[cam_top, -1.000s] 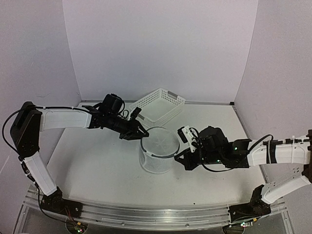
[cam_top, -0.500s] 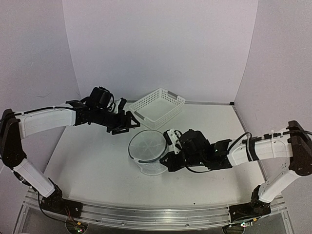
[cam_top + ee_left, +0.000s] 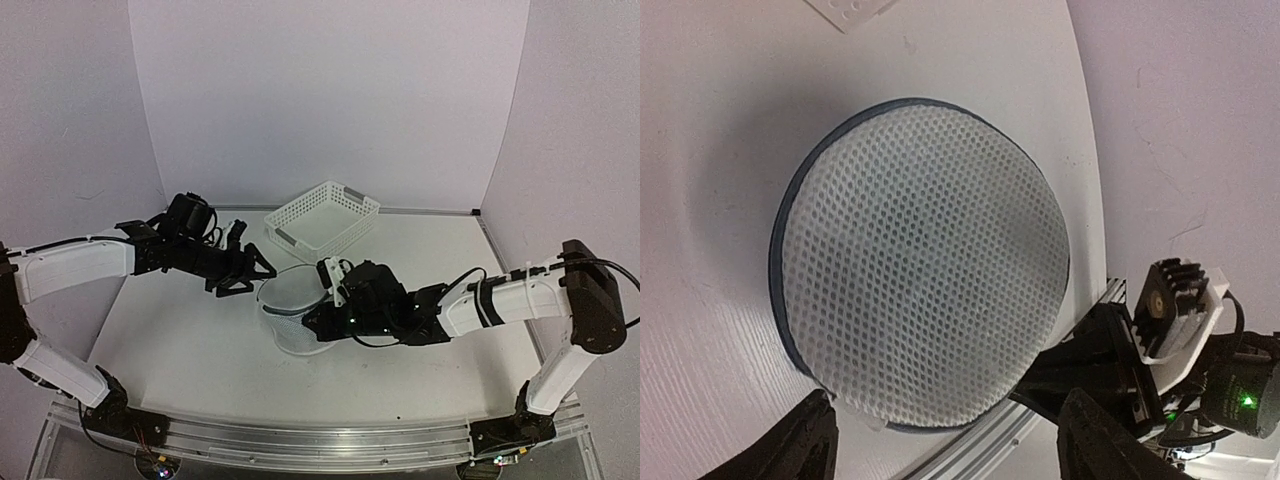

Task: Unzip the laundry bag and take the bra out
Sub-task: Adjust the laundry bag at the center of the board.

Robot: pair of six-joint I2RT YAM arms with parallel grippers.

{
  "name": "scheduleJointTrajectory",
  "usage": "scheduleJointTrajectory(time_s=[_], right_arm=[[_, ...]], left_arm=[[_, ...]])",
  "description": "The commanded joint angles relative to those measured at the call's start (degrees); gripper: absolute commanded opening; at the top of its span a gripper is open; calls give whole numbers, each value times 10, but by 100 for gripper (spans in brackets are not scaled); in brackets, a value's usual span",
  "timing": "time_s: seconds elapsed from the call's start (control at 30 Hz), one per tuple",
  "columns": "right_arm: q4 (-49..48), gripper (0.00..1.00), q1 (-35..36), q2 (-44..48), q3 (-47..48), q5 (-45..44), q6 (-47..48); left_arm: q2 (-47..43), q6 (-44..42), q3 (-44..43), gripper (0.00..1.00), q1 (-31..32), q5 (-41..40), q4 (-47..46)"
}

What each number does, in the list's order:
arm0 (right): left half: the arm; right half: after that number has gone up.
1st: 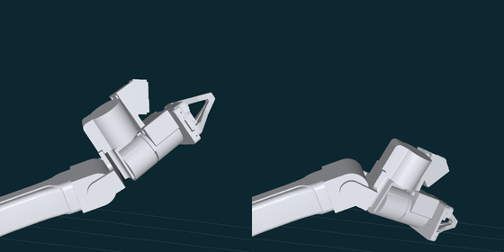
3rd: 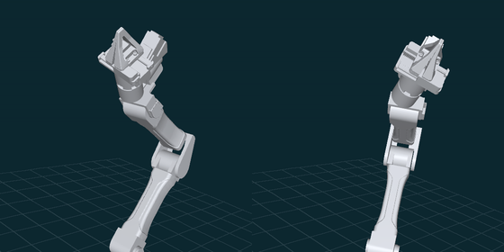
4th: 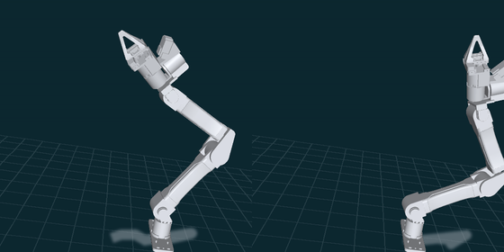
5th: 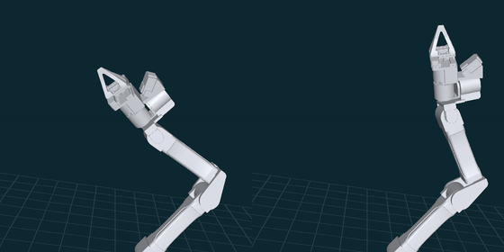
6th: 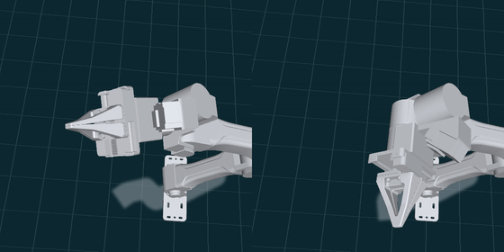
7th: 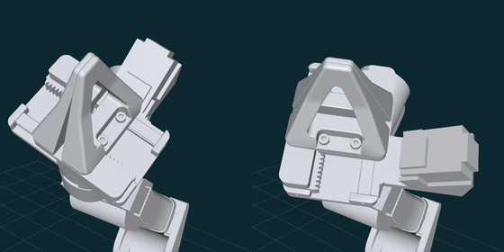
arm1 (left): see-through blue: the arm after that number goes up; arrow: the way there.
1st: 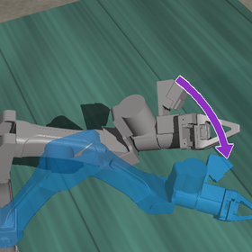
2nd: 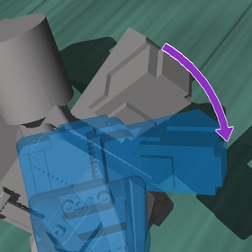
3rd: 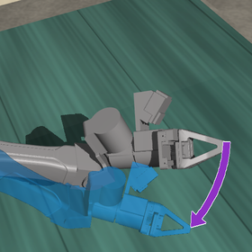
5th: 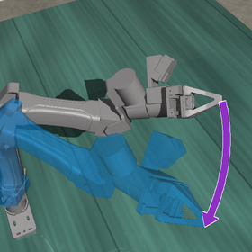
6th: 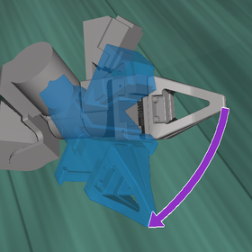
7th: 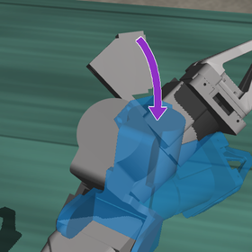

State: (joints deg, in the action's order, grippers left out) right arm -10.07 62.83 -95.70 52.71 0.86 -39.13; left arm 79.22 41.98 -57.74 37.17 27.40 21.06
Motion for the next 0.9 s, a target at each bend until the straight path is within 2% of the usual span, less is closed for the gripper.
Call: scheduleJointTrajectory(time_s=[0.0,0.33,0.87], right_arm=[[-47,0,3,-12,28,-46,-43],[-81,0,4,-36,53,-46,-48],[-99,0,14,-27,39,-43,-27]], left_arm=[[-40,44,24,76,-2,38,-22],[-21,152,102,78,3,101,-180],[59,202,109,78,23,106,-263]])
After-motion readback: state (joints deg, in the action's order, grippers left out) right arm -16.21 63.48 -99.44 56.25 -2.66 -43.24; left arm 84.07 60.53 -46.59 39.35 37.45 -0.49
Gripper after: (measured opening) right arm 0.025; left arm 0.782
